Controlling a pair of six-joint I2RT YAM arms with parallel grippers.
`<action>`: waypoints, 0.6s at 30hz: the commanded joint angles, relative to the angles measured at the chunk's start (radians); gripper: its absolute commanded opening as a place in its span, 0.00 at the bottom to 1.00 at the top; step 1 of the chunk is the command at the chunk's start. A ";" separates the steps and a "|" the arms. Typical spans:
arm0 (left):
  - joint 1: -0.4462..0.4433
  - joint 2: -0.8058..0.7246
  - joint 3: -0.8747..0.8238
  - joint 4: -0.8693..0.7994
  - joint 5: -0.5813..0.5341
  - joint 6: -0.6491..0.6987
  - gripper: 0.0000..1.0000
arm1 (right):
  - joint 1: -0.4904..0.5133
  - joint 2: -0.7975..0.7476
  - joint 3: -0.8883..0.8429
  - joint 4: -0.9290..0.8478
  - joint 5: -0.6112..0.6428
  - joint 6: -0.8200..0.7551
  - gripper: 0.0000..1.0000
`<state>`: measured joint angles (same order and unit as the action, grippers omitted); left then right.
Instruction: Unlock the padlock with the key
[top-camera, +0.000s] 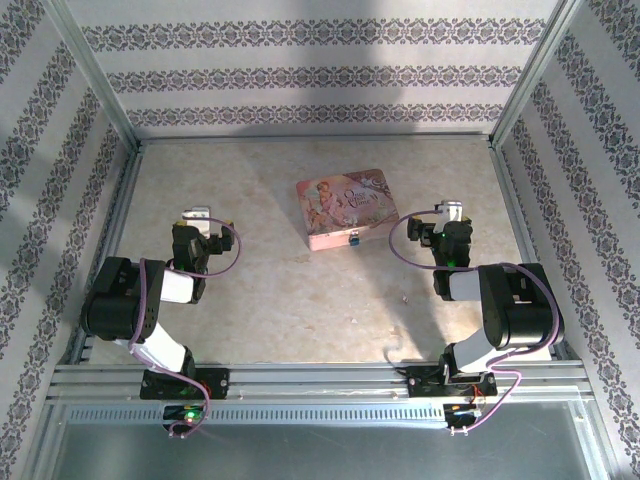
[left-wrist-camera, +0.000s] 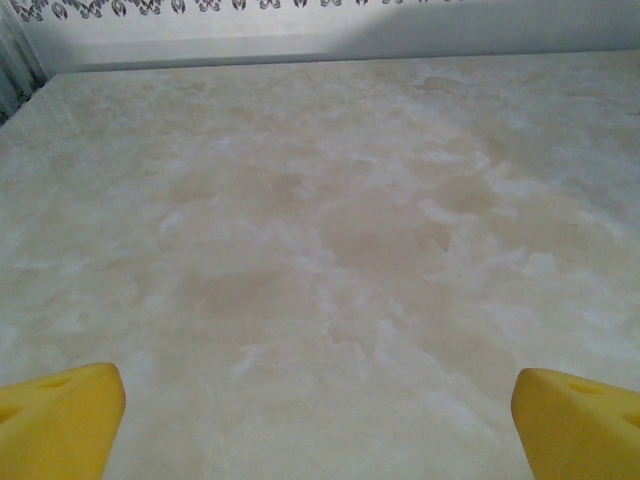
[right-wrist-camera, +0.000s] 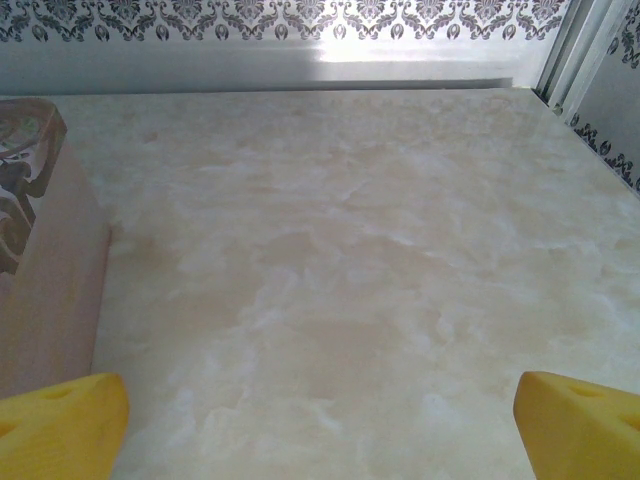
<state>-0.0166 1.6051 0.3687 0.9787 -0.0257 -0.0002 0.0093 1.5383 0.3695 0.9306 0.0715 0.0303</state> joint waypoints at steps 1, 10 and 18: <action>0.010 -0.066 -0.048 0.060 0.011 0.002 0.99 | 0.015 -0.071 0.010 -0.038 0.016 0.007 0.98; 0.013 -0.589 0.088 -0.667 -0.064 -0.273 0.99 | 0.018 -0.475 0.203 -0.821 -0.092 0.205 0.98; 0.017 -0.731 0.245 -1.116 0.296 -0.597 0.99 | 0.027 -0.586 0.348 -1.237 -0.371 0.405 0.98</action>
<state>-0.0109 0.8829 0.6003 0.1368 0.0868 -0.4175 0.0242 0.9787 0.6987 -0.0620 -0.1543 0.3183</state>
